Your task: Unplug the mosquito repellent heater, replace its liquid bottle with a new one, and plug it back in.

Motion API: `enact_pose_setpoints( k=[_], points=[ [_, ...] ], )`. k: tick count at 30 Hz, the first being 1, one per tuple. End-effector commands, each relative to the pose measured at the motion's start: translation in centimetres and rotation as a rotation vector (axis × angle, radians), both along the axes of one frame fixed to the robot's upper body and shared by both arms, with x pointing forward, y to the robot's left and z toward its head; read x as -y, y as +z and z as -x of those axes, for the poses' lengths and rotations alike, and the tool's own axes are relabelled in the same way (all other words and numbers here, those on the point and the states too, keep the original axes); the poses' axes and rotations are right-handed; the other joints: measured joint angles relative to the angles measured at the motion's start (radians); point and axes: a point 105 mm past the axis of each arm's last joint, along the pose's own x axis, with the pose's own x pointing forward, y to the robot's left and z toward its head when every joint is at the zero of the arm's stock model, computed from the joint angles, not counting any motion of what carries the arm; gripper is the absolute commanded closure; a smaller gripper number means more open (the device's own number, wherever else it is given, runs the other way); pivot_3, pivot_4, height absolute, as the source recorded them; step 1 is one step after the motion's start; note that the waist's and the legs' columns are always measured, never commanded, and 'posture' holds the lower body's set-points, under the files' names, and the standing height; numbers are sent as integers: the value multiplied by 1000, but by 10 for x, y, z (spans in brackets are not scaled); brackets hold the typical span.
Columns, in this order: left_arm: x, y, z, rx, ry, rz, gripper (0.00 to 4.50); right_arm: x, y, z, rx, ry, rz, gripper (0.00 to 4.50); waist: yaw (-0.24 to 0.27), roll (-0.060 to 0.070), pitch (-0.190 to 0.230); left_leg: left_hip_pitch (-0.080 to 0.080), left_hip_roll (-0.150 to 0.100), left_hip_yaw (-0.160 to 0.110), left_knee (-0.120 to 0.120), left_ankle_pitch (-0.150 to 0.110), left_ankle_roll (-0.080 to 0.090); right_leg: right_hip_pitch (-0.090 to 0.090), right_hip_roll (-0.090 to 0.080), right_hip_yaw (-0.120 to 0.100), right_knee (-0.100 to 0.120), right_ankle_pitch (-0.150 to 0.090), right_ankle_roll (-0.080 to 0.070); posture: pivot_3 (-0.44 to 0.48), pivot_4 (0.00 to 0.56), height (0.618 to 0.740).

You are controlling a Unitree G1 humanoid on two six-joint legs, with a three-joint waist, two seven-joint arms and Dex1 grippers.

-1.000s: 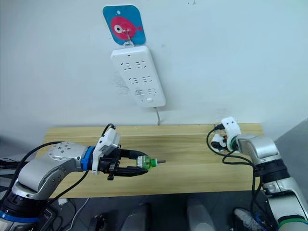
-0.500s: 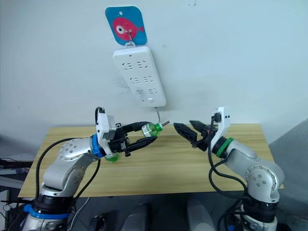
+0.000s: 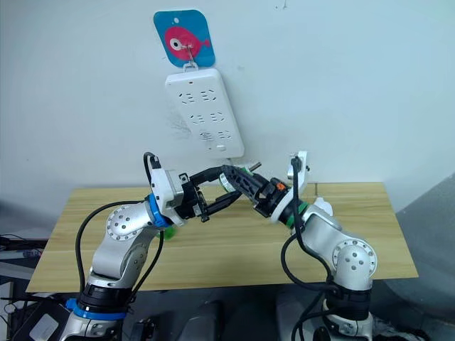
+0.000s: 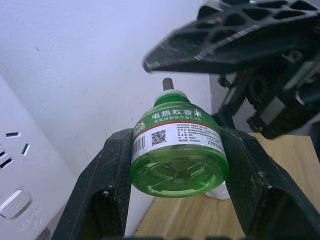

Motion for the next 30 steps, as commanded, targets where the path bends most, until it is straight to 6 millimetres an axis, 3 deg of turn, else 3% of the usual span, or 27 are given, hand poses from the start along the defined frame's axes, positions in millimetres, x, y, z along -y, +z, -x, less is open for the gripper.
enact_pose_setpoints(
  k=[1, 7, 8, 15, 16, 19, 21, 25, 27, 30],
  points=[
    [1, 7, 3, 48, -3, 12, 2236, -4, 12, 9, 30, 48, -59, 1292, 0, 0, 0, 0, 0, 0, 0, 0, 0, 0, 0, 0, 0, 0, 0, -89, 180, 740],
    [2, 7, 4, 61, -6, 11, 2236, -6, 11, 12, 7, 71, -77, 3555, 0, 0, 0, 0, 0, 0, 0, 0, 0, 0, 0, 0, 0, 0, 0, -88, 179, 740],
    [3, 7, 4, 61, -6, 12, 2236, -7, 11, 13, 5, 75, -82, 3676, 0, 0, 0, 0, 0, 0, 0, 0, 0, 0, 0, 0, 1, 0, 0, -87, 179, 740],
    [-1, -2, 1, 25, 39, -14, 2236, -6, 12, 13, -4, 88, -87, 3674, 0, 0, 0, 0, 0, 0, 2, 0, 0, 0, 0, 0, 2, 0, 0, -81, 187, 740],
    [-4, -5, -1, 11, 49, -26, 1523, -5, 11, 12, -4, 81, -82, 3674, 0, 0, 0, 0, 0, 0, 2, 0, 0, 0, 0, 0, 2, 0, 0, -81, 187, 740],
    [-13, -18, 1, -72, 46, -92, 609, 8, 4, 0, -2, -3, -30, 3674, -3, 0, 0, 1, 0, 0, 2, 0, 0, 0, 1, 0, 4, 0, 0, -80, 193, 740],
    [-24, -33, 3, -188, 61, -133, 26, 20, -8, -8, 29, -70, 75, 3674, -2, 0, 0, 1, 0, 0, 2, 0, 0, -1, 1, 0, 5, -1, -1, -79, 195, 740],
    [-36, -53, 14, -336, 55, -218, 0, 36, -39, -27, 147, -214, 372, 3674, -1, 0, 0, 1, 0, 0, 2, 0, 0, -1, 1, 0, 5, -1, -1, -71, 198, 740],
    [-37, -61, 21, -403, 57, -246, 0, 46, -67, -44, 253, -318, 608, 3674, -1, 0, 0, 1, 0, 0, 2, 0, 0, -1, 1, 0, 5, -1, -1, -66, 202, 740],
    [-34, -66, 27, -434, 62, -258, 0, 52, -97, -65, 377, -412, 809, 3674, 0, 0, 0, 2, 0, 0, 2, 0, 0, -1, 1, 0, 5, -1, -1, -56, 209, 740]
  ],
)
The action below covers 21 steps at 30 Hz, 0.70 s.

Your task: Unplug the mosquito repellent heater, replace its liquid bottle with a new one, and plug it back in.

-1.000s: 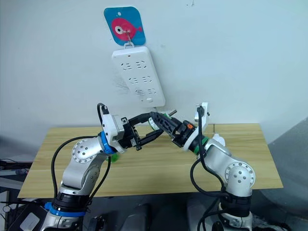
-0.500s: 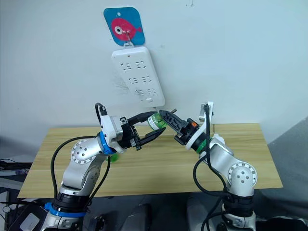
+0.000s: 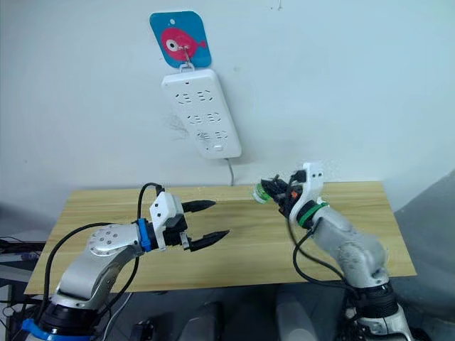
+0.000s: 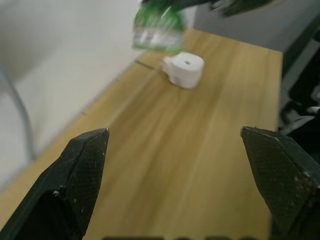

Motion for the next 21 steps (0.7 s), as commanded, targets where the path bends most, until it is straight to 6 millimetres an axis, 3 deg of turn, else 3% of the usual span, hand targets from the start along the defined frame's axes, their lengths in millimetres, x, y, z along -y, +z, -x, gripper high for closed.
enact_pose_setpoints(
  k=[1, 6, 15, 16, 21],
  points=[
    [8, 4, 8, 5, -12, 6, 0, -1, -19, -19, 170, -38, 201, 3674, 0, 0, 0, 0, 0, 1, 0, 0, 0, 0, 0, 0, 0, 0, 0, -51, 209, 740],
    [7, -7, 9, -10, 19, -27, 0, 0, -52, -42, 189, -73, 327, 3674, 2, 0, 0, 1, 0, 1, 0, 0, 0, 0, 0, 1, 1, 0, 0, -27, 214, 740],
    [3, -14, 11, -24, 82, -4, 0, -4, -72, -55, 162, -87, 300, 3674, 8, 0, 0, 1, 0, 1, 0, 0, 0, 0, -1, 1, 1, 0, -1, -11, 217, 740],
    [2, -13, 10, -18, 93, -2, 0, -1, -69, -56, 165, -102, 265, 2911, 8, 0, 0, 1, 0, 1, 0, 0, 0, 0, -1, 1, 1, 0, -1, -11, 217, 740],
    [-4, -9, 6, 6, 180, 34, 0, 4, -46, -44, 249, -64, 201, 1234, 9, 0, 0, 1, 0, 1, 0, 0, 0, 0, -1, 1, 2, 0, -1, -19, 226, 740]
  ],
)
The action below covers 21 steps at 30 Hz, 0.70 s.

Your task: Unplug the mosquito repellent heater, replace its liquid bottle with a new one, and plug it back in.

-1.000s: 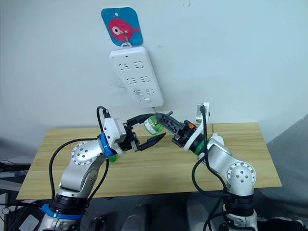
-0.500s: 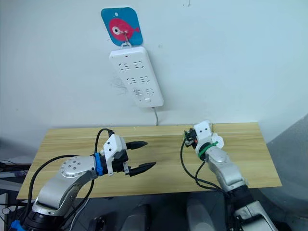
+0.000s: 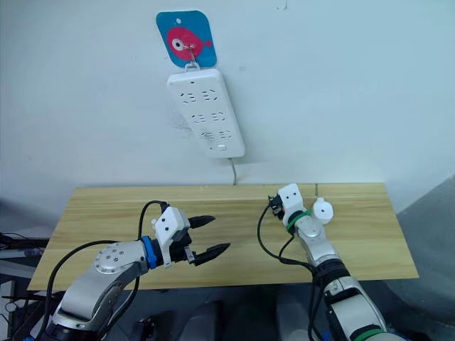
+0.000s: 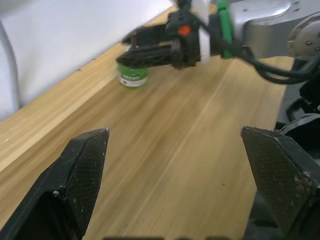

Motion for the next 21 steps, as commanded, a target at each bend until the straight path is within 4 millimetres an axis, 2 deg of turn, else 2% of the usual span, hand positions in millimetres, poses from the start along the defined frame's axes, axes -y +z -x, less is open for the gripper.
enact_pose_setpoints(
  k=[1, 3, 4, 8, 11, 13, 17, 21],
  points=[
    [-7, 14, 0, 67, 70, 36, 0, -3, 31, 13, 96, 82, -52, 829, 1, 0, 0, 0, 0, 0, 0, 0, 0, 0, 0, 0, 0, 0, 0, -20, 230, 740],
    [-15, 9, 2, 63, 126, 31, 0, -11, 43, 27, 105, 169, -44, 156, 0, 1, 0, 0, 0, -1, 0, 0, 0, 0, 0, 0, 0, 0, 0, -22, 236, 740],
    [-22, 4, 4, 62, 174, 26, 0, -19, 51, 37, 105, 243, -35, 69, -1, 1, 1, 0, 0, 0, 0, 0, 0, 0, 0, 0, 0, 0, 0, -25, 240, 740],
    [-52, -18, 19, 31, 363, 29, 0, -47, 78, 86, 92, 553, 37, 69, -4, 1, 3, 1, 1, 0, 0, 0, 0, 0, 0, 2, 0, 0, 0, -23, 258, 740],
    [-69, -32, 40, -8, 465, 82, 0, -60, 91, 112, 70, 709, 98, 69, 1, 0, 4, 1, 1, -2, 0, 0, 0, 1, 0, 0, 0, -1, -1, -13, 272, 740],
    [-78, -40, 50, -25, 510, 81, 0, -63, 94, 121, 51, 754, 128, 69, 4, -2, 8, 1, 0, -2, 0, 0, 0, 1, 0, 0, -1, -1, 0, -11, 283, 740],
    [-107, -51, 65, 18, 633, 18, 0, -68, 89, 120, -81, 732, 150, 69, 17, -7, 27, 1, 0, -1, 0, 0, 0, 1, 0, 1, -2, -4, 3, -3, 307, 740],
    [-134, -62, 58, 33, 719, -54, 0, -79, 97, 122, -143, 698, 109, 69, 26, -6, 55, 0, 0, 0, 1, 1, -1, 0, 1, 3, -2, -4, 3, -1, 364, 740]
  ],
)
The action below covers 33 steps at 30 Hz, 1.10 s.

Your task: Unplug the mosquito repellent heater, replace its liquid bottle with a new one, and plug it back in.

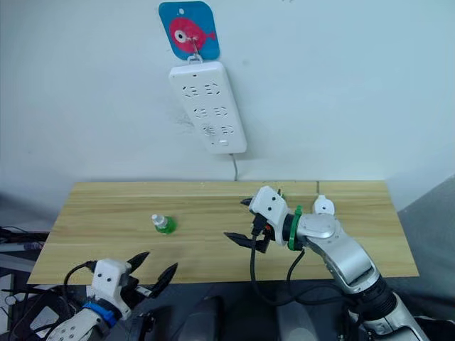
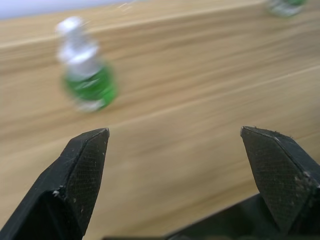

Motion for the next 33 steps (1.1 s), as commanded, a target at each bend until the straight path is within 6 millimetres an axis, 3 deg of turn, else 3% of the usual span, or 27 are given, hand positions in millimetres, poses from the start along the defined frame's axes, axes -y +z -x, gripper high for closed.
enact_pose_setpoints(
  k=[1, 5, 9, 16, 20, 33],
  points=[
    [-20, -1, -9, 20, 53, -53, 0, -9, 14, 10, -16, 5, -18, 69, 3, 1, 15, -1, 0, 0, 0, 0, -1, 0, 0, 0, 0, 0, 0, -3, 377, 740],
    [-33, -6, -26, 16, 66, -72, 0, -14, 16, 20, -39, 21, -1, 69, 16, 0, 42, -3, 0, 0, -1, 0, -1, -2, 0, -2, -1, 0, 0, -14, 406, 740],
    [-28, -8, -41, 8, 8, -73, 0, -16, 23, 28, -37, 45, -16, 69, 15, -1, 73, -3, 0, 0, -4, -1, -2, -2, -1, -2, -4, 3, -4, -52, 454, 740],
    [-18, -11, -61, 13, -50, -76, 0, -16, 41, 44, 185, 145, -38, 69, 11, 0, 111, -4, 1, 1, -6, -1, -2, -3, -2, -3, -6, 2, -4, -107, 485, 740],
    [-15, -9, -72, 35, -57, -76, 0, -12, 44, 48, 248, 155, -40, 69, 5, 2, 120, -3, 1, 1, -6, -1, -2, -3, -2, -2, -6, 0, 1, -135, 491, 740],
    [-13, -13, -93, 40, -27, -40, 0, -3, 43, 49, 218, 138, -21, 69, -11, 4, 132, -3, 1, 4, -6, 1, -5, -2, -2, 2, -7, 0, 2, -175, 505, 740]
  ],
)
